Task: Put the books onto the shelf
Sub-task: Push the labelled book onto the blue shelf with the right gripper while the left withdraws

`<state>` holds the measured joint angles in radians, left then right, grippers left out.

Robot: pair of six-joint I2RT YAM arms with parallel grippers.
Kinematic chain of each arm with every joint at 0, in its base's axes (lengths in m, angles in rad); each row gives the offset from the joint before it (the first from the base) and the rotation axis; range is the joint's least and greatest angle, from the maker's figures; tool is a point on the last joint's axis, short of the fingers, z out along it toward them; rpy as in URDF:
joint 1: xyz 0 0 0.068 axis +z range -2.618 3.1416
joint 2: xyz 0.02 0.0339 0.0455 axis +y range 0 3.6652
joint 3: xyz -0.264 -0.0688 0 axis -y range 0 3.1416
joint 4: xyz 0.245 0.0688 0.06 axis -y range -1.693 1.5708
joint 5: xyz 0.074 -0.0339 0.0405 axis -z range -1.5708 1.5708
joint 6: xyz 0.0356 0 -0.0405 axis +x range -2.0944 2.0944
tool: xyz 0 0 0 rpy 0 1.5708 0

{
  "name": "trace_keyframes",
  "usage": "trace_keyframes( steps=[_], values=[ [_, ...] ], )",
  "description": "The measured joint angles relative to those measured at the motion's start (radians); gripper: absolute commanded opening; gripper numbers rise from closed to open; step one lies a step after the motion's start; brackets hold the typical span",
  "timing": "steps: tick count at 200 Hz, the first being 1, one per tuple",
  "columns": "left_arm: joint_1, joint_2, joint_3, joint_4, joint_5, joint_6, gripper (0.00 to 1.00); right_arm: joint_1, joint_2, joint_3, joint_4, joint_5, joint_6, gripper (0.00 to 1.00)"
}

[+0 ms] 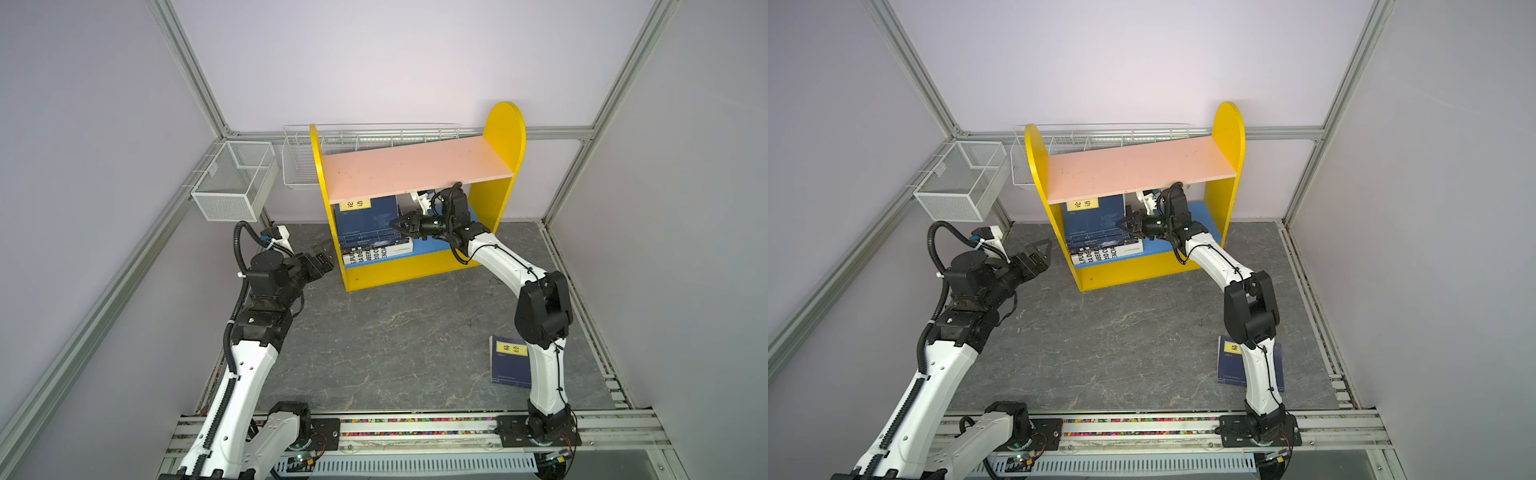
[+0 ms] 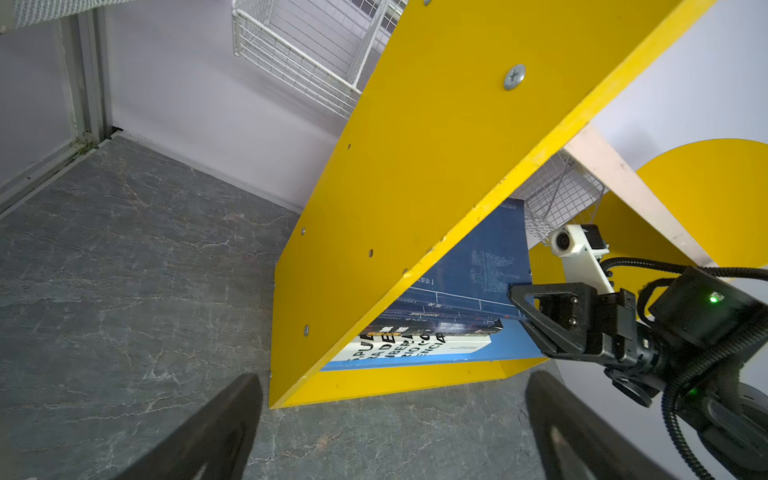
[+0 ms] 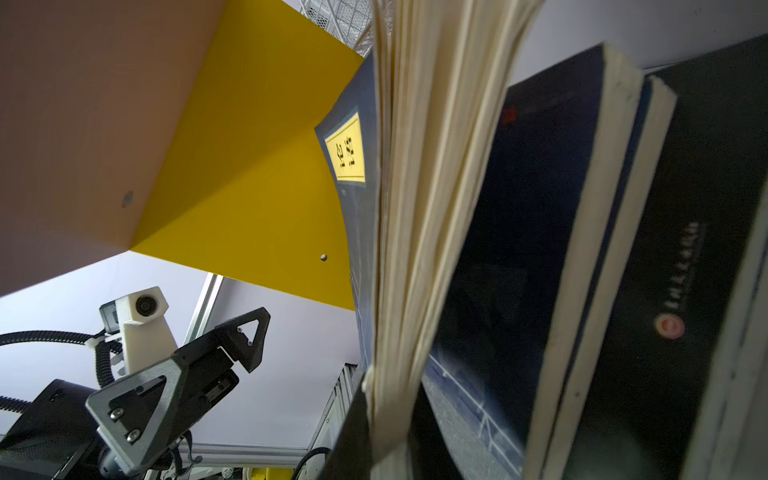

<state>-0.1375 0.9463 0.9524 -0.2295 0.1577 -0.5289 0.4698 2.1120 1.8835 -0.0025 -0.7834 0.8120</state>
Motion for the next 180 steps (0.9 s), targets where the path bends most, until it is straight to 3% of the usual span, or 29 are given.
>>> trace_keyframes(
  steps=[41,52,88,180],
  values=[
    [0.000,0.000,0.000,0.001,0.005,-0.009,0.99,-0.002,0.000,0.000,0.000,-0.002,0.002,0.14],
    [0.000,0.003,0.000,0.005,0.008,-0.012,0.99,-0.002,0.000,0.000,0.000,0.000,0.004,0.22],
    [0.000,0.032,0.000,0.027,0.029,-0.028,1.00,-0.004,0.000,-0.001,0.001,0.025,0.012,0.32],
    [0.000,0.071,0.000,0.046,0.053,-0.039,1.00,-0.010,-0.025,-0.064,-0.035,0.222,-0.010,0.43]
  ],
)
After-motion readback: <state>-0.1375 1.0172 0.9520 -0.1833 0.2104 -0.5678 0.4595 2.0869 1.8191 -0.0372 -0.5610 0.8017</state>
